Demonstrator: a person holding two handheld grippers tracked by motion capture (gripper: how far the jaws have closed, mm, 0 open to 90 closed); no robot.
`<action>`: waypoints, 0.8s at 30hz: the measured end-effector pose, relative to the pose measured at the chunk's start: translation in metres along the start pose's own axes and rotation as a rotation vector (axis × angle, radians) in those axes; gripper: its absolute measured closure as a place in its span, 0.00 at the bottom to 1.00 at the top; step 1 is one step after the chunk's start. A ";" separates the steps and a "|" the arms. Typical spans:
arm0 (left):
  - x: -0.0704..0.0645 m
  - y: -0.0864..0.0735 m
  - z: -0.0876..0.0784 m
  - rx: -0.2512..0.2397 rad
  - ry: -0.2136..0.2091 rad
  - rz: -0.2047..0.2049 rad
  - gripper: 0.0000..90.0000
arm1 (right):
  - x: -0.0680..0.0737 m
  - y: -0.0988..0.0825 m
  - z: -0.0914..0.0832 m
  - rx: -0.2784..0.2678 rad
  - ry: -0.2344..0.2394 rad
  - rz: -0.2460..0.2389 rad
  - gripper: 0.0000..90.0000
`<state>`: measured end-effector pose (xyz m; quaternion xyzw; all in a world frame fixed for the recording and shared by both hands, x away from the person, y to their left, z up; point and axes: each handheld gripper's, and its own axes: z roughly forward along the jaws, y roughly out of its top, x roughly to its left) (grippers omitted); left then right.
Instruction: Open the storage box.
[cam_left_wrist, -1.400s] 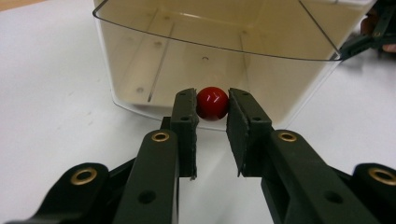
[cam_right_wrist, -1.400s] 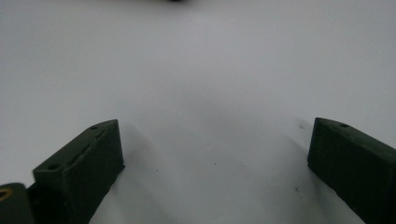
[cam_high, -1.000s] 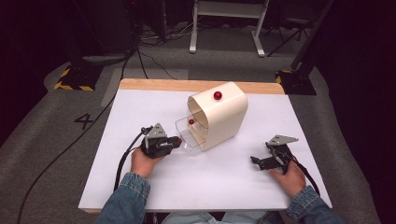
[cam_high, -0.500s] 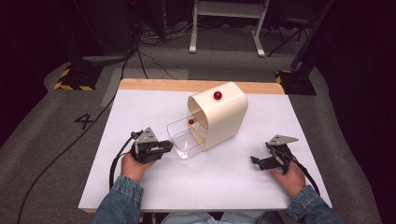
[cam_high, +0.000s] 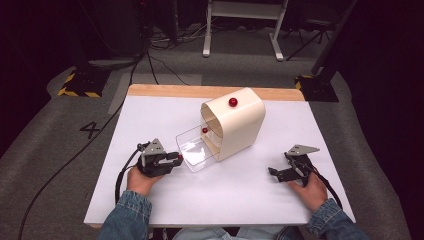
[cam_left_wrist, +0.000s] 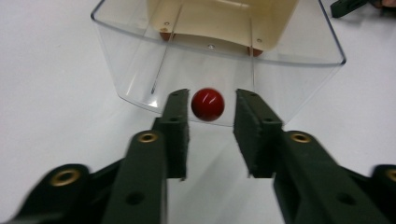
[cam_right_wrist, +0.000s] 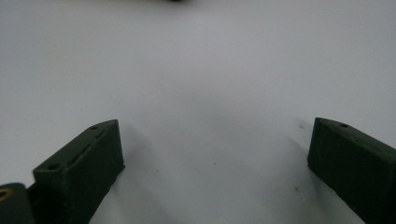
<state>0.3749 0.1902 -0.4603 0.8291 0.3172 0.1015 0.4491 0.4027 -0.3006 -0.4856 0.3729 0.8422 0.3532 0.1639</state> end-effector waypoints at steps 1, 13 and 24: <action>0.000 -0.001 0.000 0.008 -0.002 -0.003 0.66 | 0.000 0.000 0.000 0.000 0.000 0.000 0.04; -0.002 0.006 -0.022 -0.061 0.033 -0.011 0.52 | 0.000 0.000 0.000 0.000 0.000 0.000 0.04; -0.009 0.041 -0.039 -0.118 0.005 -0.026 0.50 | 0.000 0.000 0.000 0.000 0.000 0.000 0.04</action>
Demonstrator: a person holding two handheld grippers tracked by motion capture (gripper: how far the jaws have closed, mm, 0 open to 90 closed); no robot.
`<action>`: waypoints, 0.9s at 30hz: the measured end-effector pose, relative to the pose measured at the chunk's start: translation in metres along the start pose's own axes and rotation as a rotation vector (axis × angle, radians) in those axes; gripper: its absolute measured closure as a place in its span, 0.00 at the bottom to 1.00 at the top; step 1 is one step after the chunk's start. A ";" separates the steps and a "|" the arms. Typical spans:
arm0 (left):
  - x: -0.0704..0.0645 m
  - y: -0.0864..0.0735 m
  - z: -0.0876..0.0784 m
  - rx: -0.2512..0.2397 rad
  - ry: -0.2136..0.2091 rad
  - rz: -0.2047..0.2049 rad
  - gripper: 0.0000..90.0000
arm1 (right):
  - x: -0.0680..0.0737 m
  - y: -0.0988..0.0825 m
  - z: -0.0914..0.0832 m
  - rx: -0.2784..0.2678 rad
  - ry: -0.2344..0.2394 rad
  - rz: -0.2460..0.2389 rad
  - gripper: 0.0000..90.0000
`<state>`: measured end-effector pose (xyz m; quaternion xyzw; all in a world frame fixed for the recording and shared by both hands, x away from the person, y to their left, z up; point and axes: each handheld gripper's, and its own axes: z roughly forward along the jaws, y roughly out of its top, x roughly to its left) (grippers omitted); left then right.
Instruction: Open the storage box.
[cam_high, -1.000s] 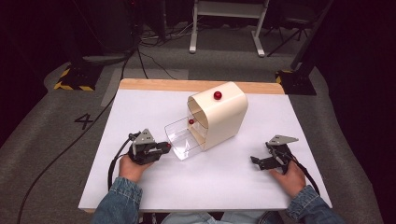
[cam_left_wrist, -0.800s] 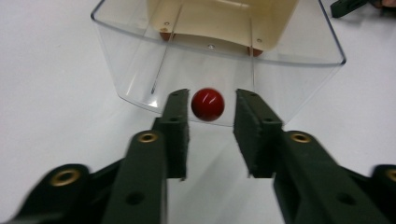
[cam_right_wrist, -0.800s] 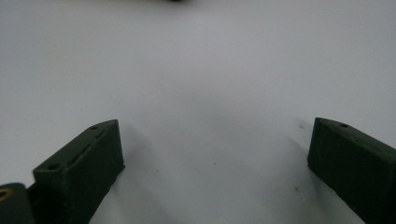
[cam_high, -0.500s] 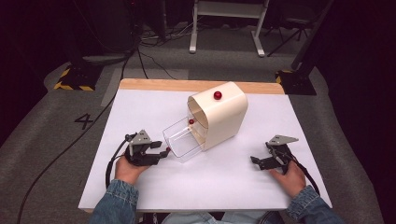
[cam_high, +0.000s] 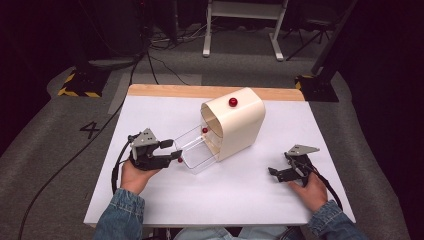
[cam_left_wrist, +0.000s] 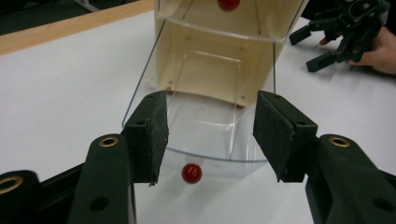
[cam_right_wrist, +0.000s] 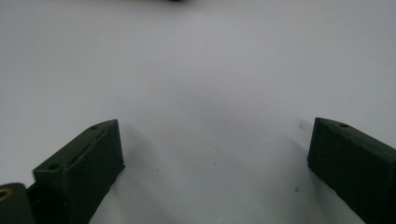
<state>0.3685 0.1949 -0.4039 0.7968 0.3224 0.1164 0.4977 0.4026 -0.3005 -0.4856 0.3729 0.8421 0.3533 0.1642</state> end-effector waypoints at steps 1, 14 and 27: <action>-0.001 0.003 0.000 0.000 0.000 -0.001 0.50 | 0.000 0.000 0.000 0.000 0.000 0.000 0.04; -0.005 0.034 0.017 -0.070 -0.032 0.021 0.46 | 0.000 0.000 0.000 0.000 -0.001 0.000 0.04; -0.001 0.043 0.052 -0.105 -0.079 0.029 0.46 | 0.000 0.000 0.000 0.000 0.000 0.000 0.04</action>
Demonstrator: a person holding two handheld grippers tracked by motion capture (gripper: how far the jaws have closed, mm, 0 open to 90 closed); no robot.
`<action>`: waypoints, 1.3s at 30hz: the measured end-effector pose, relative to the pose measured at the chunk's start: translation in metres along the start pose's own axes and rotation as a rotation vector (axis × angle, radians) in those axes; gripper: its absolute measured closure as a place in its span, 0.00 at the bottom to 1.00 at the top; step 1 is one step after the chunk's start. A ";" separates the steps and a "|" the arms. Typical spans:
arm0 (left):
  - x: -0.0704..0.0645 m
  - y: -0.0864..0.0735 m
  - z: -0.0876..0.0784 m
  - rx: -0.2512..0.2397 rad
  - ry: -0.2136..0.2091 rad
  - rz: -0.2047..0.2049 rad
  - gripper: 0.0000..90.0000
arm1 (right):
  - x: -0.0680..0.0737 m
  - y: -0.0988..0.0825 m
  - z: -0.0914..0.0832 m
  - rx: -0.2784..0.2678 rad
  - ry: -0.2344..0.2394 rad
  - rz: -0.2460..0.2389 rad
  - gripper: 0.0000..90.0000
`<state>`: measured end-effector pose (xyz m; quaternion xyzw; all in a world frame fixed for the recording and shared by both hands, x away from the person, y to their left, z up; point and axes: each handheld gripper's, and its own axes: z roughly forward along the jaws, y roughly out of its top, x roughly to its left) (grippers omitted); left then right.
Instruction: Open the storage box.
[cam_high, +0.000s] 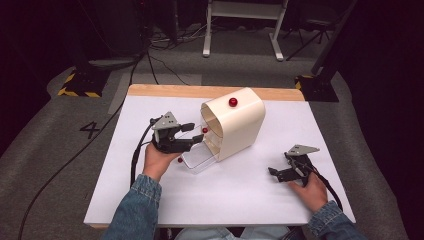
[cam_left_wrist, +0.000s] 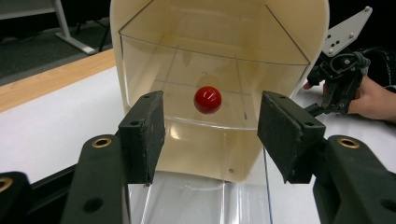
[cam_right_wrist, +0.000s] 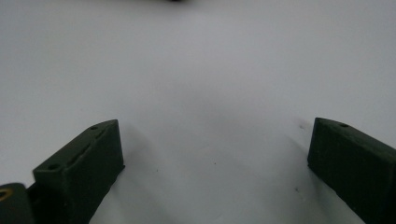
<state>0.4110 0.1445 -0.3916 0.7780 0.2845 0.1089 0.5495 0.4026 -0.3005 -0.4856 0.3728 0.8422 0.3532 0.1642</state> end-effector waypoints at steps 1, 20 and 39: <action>0.001 -0.001 0.001 0.002 0.001 0.004 0.47 | 0.000 0.000 0.000 0.000 0.000 0.000 0.04; 0.003 -0.004 0.023 -0.021 -0.014 0.030 0.81 | 0.000 0.000 0.000 0.000 0.000 0.000 0.04; -0.004 -0.011 -0.014 0.010 0.033 0.050 0.82 | 0.000 0.000 0.000 0.000 0.000 -0.002 0.04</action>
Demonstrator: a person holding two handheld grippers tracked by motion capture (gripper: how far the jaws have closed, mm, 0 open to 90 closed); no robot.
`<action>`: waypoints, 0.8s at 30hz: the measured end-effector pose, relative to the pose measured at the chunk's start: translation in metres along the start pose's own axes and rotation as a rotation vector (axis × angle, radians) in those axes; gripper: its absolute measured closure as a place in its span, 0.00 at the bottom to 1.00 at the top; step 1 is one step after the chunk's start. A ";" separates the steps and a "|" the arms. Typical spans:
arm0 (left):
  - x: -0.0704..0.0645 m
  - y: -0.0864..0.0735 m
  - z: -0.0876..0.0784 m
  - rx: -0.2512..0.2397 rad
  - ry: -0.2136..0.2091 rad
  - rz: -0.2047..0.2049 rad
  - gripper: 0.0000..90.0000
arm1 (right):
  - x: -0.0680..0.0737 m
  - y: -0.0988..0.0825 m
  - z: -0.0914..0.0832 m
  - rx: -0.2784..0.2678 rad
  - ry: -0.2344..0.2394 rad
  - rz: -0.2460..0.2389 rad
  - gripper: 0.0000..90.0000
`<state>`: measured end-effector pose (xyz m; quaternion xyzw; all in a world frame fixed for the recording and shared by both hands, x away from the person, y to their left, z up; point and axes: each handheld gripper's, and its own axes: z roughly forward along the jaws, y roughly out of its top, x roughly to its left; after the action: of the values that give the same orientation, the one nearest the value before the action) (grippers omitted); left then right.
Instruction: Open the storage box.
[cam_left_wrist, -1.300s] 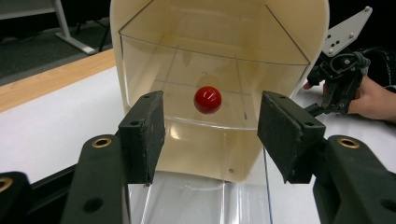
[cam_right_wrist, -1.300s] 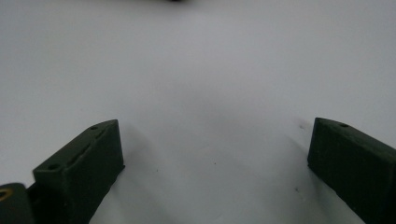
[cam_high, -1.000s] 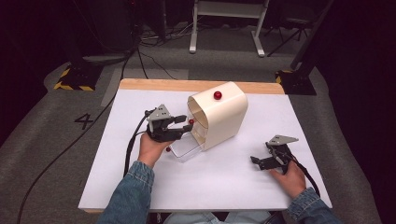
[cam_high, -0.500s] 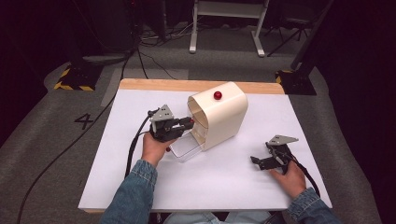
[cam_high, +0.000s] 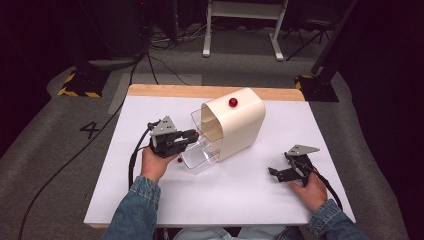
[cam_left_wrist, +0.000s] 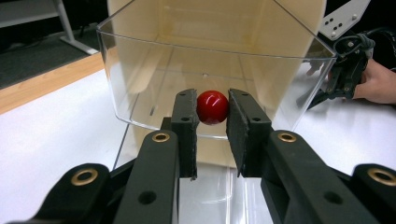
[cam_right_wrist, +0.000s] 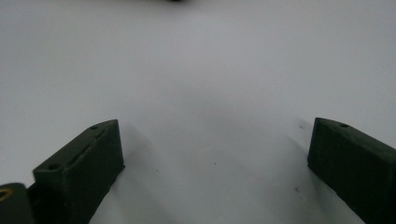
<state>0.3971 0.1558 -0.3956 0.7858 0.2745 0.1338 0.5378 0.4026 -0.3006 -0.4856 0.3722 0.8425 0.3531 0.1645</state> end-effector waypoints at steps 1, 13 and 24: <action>0.000 -0.001 -0.003 -0.001 -0.001 -0.005 0.82 | 0.000 0.000 0.000 0.000 0.000 0.000 0.04; -0.004 -0.010 -0.029 -0.005 0.032 -0.011 0.82 | 0.000 0.000 0.000 0.000 0.001 0.002 0.04; -0.004 -0.020 -0.039 -0.006 0.038 -0.030 0.82 | 0.000 0.000 0.000 0.000 0.001 0.002 0.04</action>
<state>0.3689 0.1888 -0.3987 0.7773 0.2958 0.1415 0.5369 0.4027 -0.3006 -0.4856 0.3727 0.8423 0.3532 0.1638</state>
